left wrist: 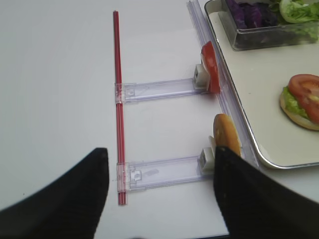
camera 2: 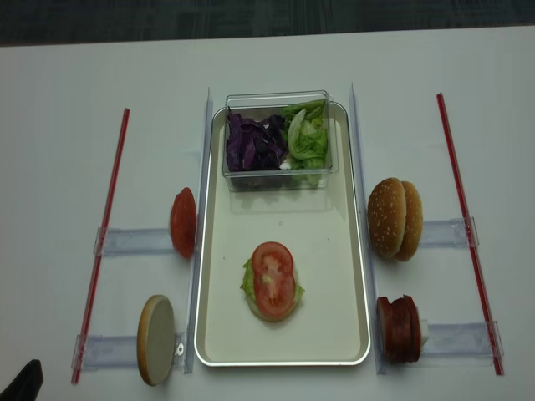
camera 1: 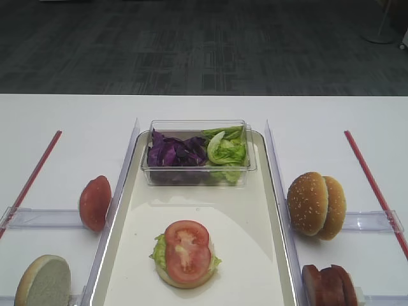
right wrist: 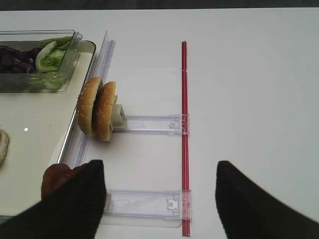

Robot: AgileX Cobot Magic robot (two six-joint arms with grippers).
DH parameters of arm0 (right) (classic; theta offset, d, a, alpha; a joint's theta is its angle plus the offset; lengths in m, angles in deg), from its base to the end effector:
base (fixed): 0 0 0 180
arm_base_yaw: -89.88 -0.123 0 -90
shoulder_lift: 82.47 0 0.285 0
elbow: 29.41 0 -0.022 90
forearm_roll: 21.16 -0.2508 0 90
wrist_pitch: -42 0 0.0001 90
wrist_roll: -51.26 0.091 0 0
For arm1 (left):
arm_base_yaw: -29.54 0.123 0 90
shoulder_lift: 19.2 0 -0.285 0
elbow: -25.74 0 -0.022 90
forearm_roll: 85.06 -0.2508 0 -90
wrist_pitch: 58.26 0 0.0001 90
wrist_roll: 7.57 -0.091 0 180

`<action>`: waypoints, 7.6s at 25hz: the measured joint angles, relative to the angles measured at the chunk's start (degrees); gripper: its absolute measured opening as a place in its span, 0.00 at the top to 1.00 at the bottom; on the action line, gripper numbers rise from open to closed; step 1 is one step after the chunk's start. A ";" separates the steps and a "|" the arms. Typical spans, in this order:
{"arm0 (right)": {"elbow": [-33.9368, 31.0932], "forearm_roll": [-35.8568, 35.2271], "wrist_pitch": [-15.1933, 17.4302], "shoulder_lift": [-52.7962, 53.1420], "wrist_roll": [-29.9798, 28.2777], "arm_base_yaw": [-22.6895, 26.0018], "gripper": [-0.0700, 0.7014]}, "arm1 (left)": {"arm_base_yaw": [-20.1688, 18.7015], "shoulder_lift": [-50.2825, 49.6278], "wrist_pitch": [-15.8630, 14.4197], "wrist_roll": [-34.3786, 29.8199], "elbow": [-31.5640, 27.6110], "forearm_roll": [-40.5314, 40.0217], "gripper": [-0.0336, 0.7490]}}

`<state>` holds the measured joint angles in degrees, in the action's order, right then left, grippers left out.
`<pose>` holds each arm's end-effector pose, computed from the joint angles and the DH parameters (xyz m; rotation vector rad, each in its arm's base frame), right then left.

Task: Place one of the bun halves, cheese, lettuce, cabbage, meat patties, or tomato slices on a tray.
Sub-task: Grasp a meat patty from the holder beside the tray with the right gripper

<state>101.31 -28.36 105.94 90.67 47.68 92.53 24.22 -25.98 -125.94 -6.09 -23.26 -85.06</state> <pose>-0.0081 0.0106 0.2699 -0.0273 2.0900 0.0857 -0.0121 0.0011 0.2656 0.0722 2.1544 -0.0687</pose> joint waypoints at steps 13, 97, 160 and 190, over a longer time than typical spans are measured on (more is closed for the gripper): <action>0.00 0.00 0.00 0.00 0.00 0.00 0.26 | 0.00 0.00 0.00 0.00 0.00 0.00 0.40; 19.87 -12.02 6.98 -64.63 18.45 -31.91 0.28 | 0.00 0.00 0.00 0.00 0.00 0.00 0.40; 26.25 0.88 -1.53 -96.66 27.70 -40.47 0.54 | 0.00 0.00 0.00 0.00 0.00 0.00 0.40; 26.55 -0.50 -0.08 -92.49 26.30 -40.47 0.75 | 0.00 0.00 0.00 0.00 0.00 0.00 0.40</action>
<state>127.86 -28.86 105.86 -1.82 73.98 52.06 24.22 -25.98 -125.94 -6.09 -23.26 -85.06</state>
